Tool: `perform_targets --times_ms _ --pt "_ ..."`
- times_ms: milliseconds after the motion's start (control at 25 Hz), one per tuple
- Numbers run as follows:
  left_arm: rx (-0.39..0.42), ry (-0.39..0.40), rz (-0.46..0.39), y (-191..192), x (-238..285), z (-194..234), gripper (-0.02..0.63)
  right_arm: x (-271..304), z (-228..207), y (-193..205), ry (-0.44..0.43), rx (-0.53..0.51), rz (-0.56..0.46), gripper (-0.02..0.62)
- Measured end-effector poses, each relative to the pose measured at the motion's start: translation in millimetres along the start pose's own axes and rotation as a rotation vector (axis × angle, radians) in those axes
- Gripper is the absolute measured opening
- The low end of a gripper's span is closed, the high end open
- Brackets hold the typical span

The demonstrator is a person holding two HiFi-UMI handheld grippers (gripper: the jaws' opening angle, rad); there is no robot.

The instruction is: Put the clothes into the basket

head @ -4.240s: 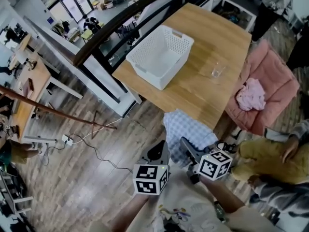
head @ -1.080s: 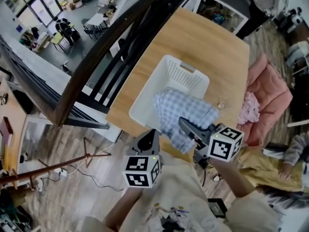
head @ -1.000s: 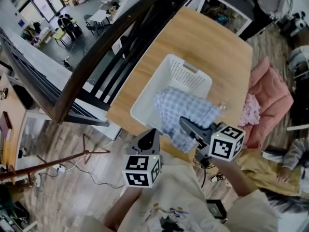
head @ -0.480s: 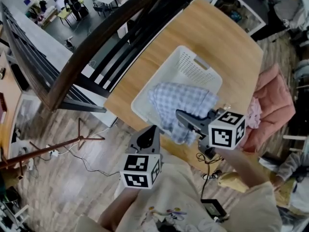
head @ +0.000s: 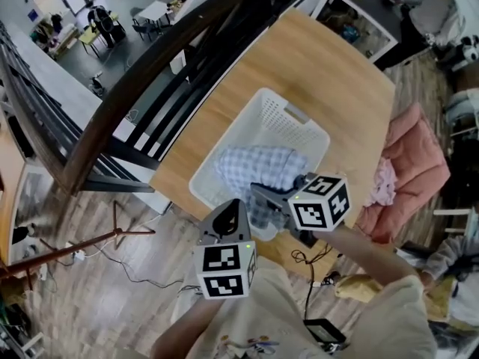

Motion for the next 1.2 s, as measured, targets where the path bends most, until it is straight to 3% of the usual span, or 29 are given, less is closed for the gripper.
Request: perform_targets --times_ms 120,360,600,1200 --pt "-0.036 0.008 0.002 0 6 -5 0.002 6 -3 1 0.006 -0.009 0.007 0.084" --pt "-0.125 -0.047 -0.036 -7 6 -10 0.001 17 -6 2 0.024 -0.045 0.053 0.084" --pt "-0.251 -0.065 -0.044 0 17 -12 0.002 26 -10 3 -0.028 -0.115 0.126 0.084" --pt "-0.286 -0.088 -0.004 3 38 -4 0.002 72 -37 2 -0.071 -0.233 0.28 0.084"
Point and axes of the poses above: the fingertips, and each gripper's own axes: x forward along the fingers, z to its left, y out of its underside, the point moved 5 cm from there along -x, backward along the fingers, and after that the axes turned 10 degrees about y, right-handed, at the moved point
